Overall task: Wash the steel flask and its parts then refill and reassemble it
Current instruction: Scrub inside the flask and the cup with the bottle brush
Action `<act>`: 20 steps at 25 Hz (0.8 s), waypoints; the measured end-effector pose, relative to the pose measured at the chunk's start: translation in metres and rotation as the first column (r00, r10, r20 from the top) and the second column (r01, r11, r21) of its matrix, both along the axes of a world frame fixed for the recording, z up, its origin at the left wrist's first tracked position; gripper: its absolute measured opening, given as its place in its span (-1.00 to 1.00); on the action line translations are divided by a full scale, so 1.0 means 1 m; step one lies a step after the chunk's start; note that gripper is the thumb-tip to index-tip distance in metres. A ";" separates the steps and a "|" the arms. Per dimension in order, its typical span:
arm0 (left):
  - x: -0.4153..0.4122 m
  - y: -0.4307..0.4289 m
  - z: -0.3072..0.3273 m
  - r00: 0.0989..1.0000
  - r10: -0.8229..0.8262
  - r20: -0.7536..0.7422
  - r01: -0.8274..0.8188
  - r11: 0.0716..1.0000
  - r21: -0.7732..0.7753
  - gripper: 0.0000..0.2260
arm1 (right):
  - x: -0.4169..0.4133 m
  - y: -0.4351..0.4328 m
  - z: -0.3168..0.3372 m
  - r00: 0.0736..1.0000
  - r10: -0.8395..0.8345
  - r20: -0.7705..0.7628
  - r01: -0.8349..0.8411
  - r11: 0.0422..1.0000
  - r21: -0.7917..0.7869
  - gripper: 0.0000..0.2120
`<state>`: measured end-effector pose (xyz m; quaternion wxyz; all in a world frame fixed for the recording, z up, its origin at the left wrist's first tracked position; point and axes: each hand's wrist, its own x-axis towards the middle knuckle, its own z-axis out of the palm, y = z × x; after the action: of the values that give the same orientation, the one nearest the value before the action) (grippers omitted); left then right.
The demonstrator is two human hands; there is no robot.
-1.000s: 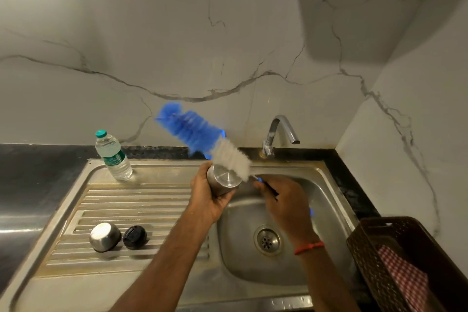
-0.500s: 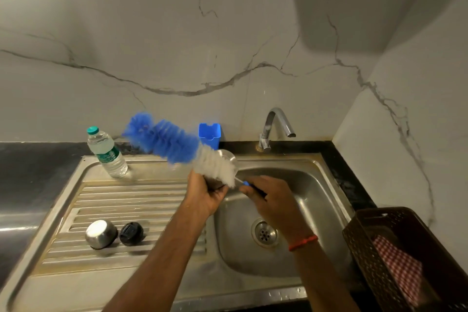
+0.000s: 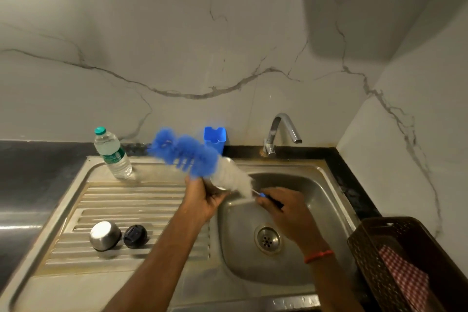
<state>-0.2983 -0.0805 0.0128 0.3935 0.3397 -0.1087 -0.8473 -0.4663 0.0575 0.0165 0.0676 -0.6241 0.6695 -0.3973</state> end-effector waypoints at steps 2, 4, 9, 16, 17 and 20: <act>0.004 -0.004 0.005 1.000 -0.024 0.010 0.024 1.000 0.014 -0.64 | -0.013 -0.003 0.006 0.998 -0.067 0.013 0.067 0.998 -0.004 -0.63; -0.001 -0.004 0.009 0.999 -0.035 0.018 0.034 0.999 0.033 -0.61 | -0.005 -0.018 0.020 0.998 -0.060 -0.009 0.059 0.997 -0.039 -0.68; 0.007 -0.005 0.002 0.999 -0.040 0.022 0.039 0.999 0.031 -0.77 | 0.017 -0.020 0.013 0.989 0.138 0.044 -0.139 0.990 0.026 -0.69; 0.006 -0.010 0.015 1.000 -0.004 0.020 0.003 1.000 0.019 -0.60 | 0.019 -0.023 0.028 0.980 0.079 0.181 -0.087 0.995 0.038 -0.76; 0.005 -0.009 0.013 1.000 0.005 0.025 -0.005 1.000 0.011 -0.59 | 0.025 -0.023 0.022 0.969 0.098 0.225 -0.118 0.990 0.078 -0.72; 0.009 -0.008 0.008 1.000 -0.010 0.029 0.010 1.000 0.012 -0.57 | 0.009 -0.010 0.009 0.958 0.043 0.285 -0.083 0.988 0.129 -0.62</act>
<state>-0.2895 -0.0882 0.0212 0.3856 0.3540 -0.1112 -0.8448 -0.4572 0.0475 0.0260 0.2183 -0.5762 0.6589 -0.4316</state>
